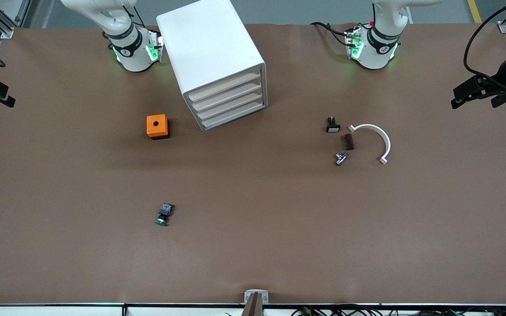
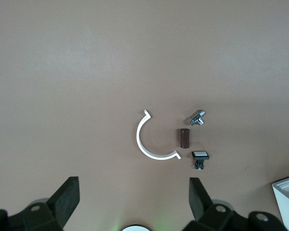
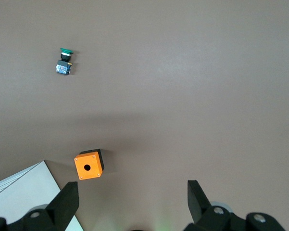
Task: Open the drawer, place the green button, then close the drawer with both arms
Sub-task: 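Move the right gripper toward the green button while the left gripper approaches the cabinet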
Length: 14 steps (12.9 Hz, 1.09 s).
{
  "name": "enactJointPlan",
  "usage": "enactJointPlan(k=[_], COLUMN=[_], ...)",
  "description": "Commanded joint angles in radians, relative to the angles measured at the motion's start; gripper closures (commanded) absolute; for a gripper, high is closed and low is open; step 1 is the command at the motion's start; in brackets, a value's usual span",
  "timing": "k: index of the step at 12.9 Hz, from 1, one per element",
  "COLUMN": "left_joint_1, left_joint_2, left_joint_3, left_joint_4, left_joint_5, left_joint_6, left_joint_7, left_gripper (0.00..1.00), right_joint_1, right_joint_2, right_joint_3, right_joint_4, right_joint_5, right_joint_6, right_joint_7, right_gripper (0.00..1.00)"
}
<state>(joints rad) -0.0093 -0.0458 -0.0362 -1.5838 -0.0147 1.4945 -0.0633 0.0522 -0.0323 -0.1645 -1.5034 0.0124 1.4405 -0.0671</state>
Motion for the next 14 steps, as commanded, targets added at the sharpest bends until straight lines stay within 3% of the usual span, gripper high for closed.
enactJointPlan(k=[1, 7, 12, 14], left_joint_1=[0.006, 0.060, 0.066, 0.058], left_joint_2=[0.006, 0.035, 0.193, 0.275], left_joint_3=[-0.002, -0.001, -0.001, -0.001], left_joint_4=[0.016, 0.011, 0.015, 0.015], left_joint_5=[-0.008, -0.008, 0.001, 0.002], left_joint_6=[-0.010, -0.011, -0.005, -0.005], left_joint_7=[0.000, 0.000, -0.003, -0.004], left_gripper=[0.00, 0.00, 0.00, 0.00], right_joint_1=[-0.012, -0.026, -0.024, -0.020], right_joint_2=[-0.038, -0.038, -0.017, 0.041], right_joint_3=[0.010, 0.013, 0.007, 0.005], right_joint_4=[-0.044, -0.044, -0.008, 0.003], right_joint_5=[0.006, 0.006, 0.007, -0.014], right_joint_6=[0.017, 0.017, 0.015, 0.018], right_joint_7=[-0.013, -0.014, -0.007, -0.010], right_gripper=[0.00, 0.00, 0.00, 0.00])
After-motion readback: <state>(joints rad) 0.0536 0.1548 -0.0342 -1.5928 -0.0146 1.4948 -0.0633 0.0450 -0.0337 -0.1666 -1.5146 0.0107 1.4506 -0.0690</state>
